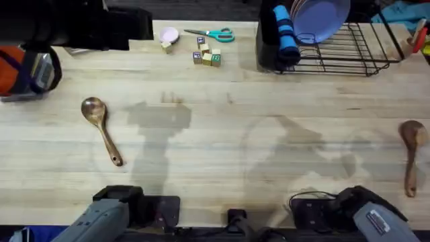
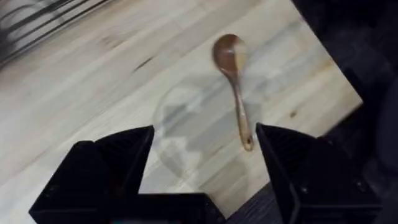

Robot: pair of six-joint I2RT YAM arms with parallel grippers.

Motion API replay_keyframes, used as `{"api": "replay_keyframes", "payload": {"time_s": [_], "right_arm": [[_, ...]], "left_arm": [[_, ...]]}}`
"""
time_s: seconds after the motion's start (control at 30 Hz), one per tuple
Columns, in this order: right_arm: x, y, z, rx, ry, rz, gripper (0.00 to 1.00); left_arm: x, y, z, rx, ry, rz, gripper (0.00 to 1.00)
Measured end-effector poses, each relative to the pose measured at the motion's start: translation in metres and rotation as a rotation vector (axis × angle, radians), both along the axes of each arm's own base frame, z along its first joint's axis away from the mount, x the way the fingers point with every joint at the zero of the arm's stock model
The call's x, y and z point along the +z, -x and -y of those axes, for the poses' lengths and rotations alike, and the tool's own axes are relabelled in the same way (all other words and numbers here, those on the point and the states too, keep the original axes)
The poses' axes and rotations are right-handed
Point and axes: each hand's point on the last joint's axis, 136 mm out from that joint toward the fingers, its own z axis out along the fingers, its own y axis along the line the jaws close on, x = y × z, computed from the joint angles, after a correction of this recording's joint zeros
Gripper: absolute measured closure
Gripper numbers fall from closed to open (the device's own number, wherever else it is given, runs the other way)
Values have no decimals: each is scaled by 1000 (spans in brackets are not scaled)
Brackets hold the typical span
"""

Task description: Pick up the spoon on the table one by one and put them onto the rack

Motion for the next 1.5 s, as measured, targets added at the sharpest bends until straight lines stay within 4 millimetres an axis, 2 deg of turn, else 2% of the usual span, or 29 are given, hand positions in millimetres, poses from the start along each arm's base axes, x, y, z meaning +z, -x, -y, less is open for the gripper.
{"api": "replay_keyframes", "payload": {"time_s": [0.17, 0.2, 0.23, 0.4, 0.67, 1.07, 1.23, 1.5], "right_arm": [[-1, 17, 17, -123, -5, 3, 6], [-5, 26, 26, -184, -18, -11, 6], [-27, 34, 57, -302, -89, -76, 7], [-49, 30, 71, -328, -177, -119, 6], [-75, 20, 85, -321, -251, -181, 5], [-104, 23, 102, -333, -325, -259, 5], [-110, 22, 103, -280, -327, -297, 5], [-108, 18, 111, -252, -293, -288, 5]], "left_arm": [[0, 0, 0, 0, 0, 0, 7], [0, 0, 0, 0, 0, 0, 7], [0, 0, 0, 0, 0, 0, 8], [0, 0, 0, 0, 0, 0, 8], [0, 0, 0, 0, 0, 0, 7], [0, 0, 0, 0, 0, 0, 8], [0, 0, 0, 0, 0, 0, 7], [0, 0, 0, 0, 0, 0, 7]]}}
